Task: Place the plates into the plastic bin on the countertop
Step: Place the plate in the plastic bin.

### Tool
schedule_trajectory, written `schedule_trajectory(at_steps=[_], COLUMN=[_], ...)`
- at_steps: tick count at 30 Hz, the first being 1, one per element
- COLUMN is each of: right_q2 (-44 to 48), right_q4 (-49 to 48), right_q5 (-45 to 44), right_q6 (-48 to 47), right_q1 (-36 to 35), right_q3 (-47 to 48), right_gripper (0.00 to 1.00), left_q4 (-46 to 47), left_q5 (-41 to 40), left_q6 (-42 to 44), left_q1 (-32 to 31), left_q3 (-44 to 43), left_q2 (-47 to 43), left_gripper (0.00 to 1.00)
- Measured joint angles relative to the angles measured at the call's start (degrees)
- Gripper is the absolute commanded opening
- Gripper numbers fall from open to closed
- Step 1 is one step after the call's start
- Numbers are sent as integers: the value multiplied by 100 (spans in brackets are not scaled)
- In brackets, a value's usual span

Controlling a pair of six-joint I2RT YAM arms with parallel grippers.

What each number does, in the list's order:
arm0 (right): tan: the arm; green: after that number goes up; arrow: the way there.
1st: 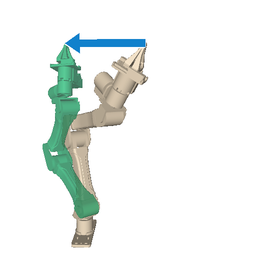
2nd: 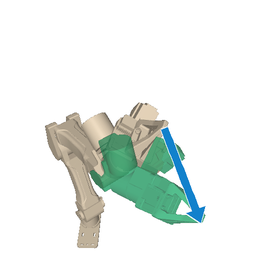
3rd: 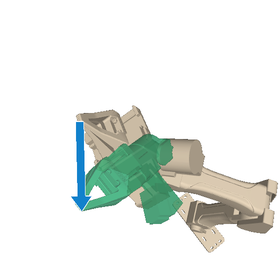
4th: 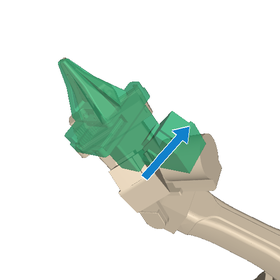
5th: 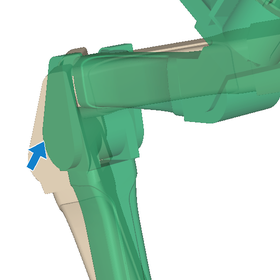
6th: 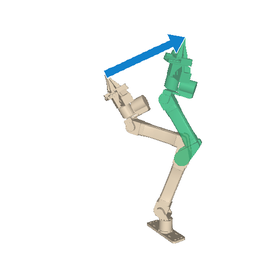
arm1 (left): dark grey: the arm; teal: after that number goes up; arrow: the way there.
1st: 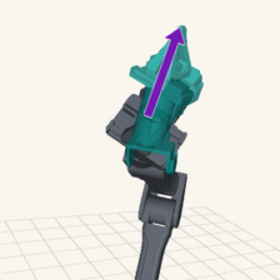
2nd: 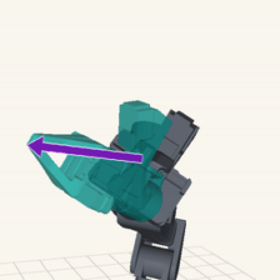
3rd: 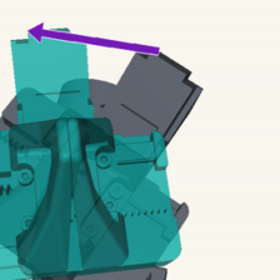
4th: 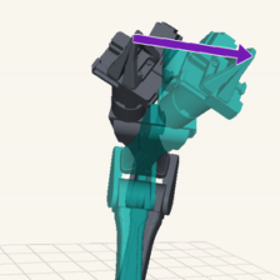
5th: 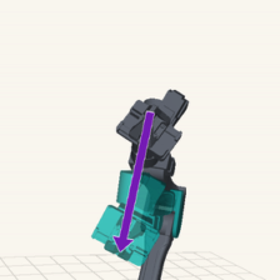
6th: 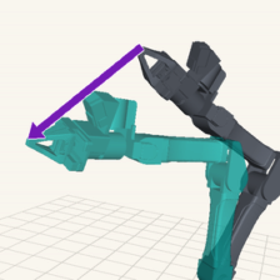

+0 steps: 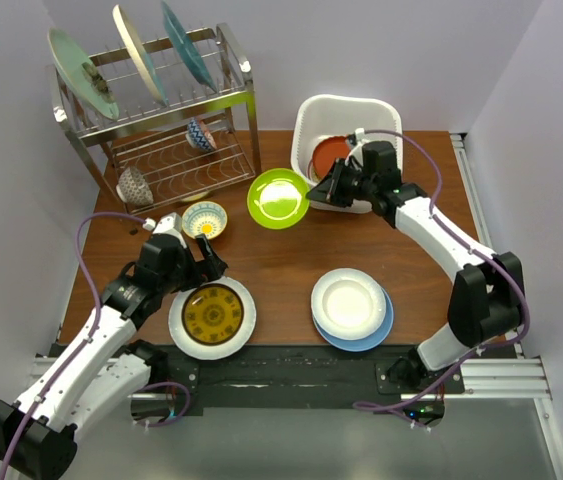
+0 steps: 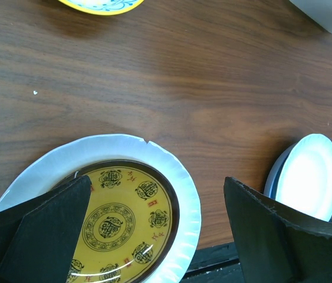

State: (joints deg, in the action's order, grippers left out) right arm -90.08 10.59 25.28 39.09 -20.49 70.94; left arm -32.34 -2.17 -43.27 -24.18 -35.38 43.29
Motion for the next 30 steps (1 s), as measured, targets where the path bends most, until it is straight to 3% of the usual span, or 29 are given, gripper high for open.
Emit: schedule_trajectory(at_steps=[30], right_q2=[-1169], right_q4=[-979], right_q5=[754], right_q6=[1082], right_q1=[1930], right_q3=[811], right_gripper=[0], left_q4=[7], left_q5=[48], left_q6=[103], left_q1=[0], left_q3=[48], left_q2=[31], left_gripper=[100])
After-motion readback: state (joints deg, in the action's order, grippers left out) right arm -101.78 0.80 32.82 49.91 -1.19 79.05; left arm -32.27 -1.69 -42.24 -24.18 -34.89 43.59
